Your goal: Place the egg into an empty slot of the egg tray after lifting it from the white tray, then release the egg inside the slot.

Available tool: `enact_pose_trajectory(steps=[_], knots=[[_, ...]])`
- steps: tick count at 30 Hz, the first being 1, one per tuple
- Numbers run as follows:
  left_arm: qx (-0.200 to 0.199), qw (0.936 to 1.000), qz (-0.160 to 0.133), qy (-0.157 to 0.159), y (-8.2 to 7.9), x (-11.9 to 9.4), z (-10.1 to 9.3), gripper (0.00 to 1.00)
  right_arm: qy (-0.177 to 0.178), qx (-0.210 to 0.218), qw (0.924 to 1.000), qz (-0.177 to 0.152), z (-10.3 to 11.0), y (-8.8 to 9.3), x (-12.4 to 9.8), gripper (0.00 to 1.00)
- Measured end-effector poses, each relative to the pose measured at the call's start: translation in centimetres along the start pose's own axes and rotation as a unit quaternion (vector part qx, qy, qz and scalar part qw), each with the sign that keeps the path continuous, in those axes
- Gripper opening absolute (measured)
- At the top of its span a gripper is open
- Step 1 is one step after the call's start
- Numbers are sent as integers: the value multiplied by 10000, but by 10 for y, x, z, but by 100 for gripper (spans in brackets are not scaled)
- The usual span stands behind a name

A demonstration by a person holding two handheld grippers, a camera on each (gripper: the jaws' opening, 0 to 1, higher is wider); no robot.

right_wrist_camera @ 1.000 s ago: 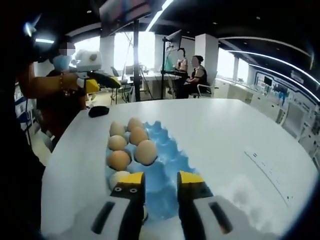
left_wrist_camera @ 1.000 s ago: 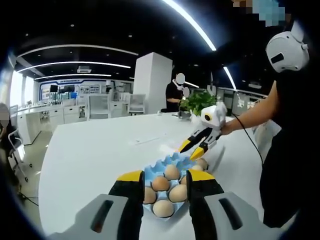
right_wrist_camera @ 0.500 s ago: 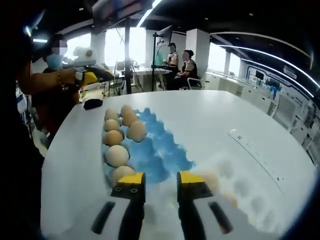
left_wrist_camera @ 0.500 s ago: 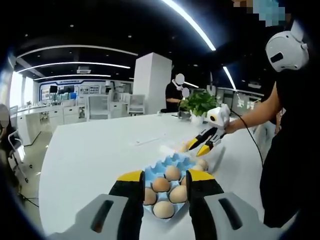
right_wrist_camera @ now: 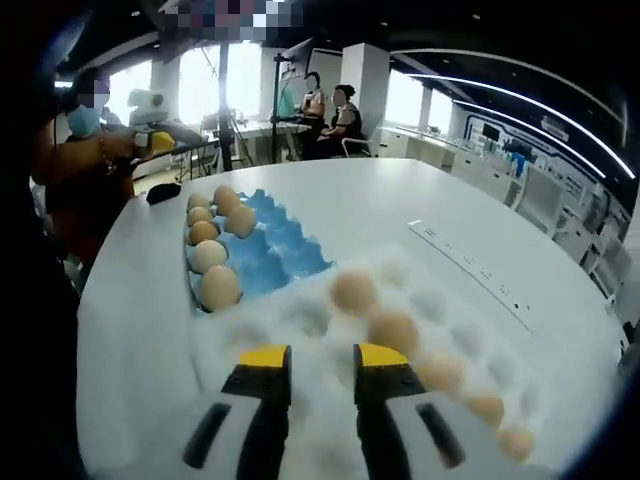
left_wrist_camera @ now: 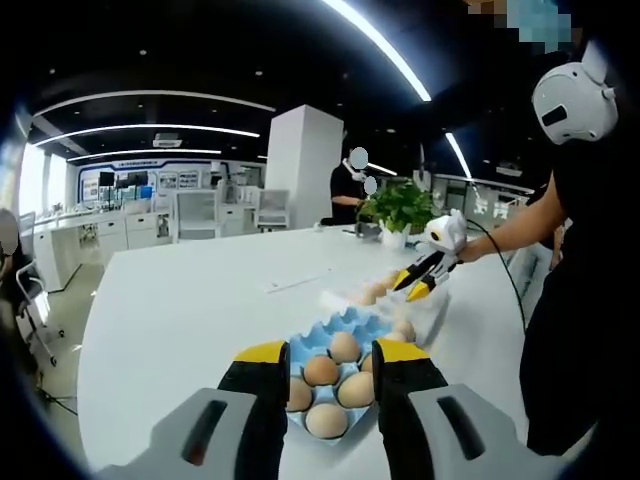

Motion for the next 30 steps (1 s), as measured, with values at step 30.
enact_pose_trajectory(steps=[30], knots=[[-15,10000,-5,2,1,1,0,32,1123,384,9908,650,-55,53,-49,25]])
Point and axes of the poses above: the point that each gripper's makers call its tool centre point, and the gripper's own axes: x roughly forward along the fingers, z roughly to its left, y roughly out of its underside, the point moved 10 cm from there along -x, roughly backward along the fingers, and after that the axes turned 7 degrees about y, right-handed, at the moved point
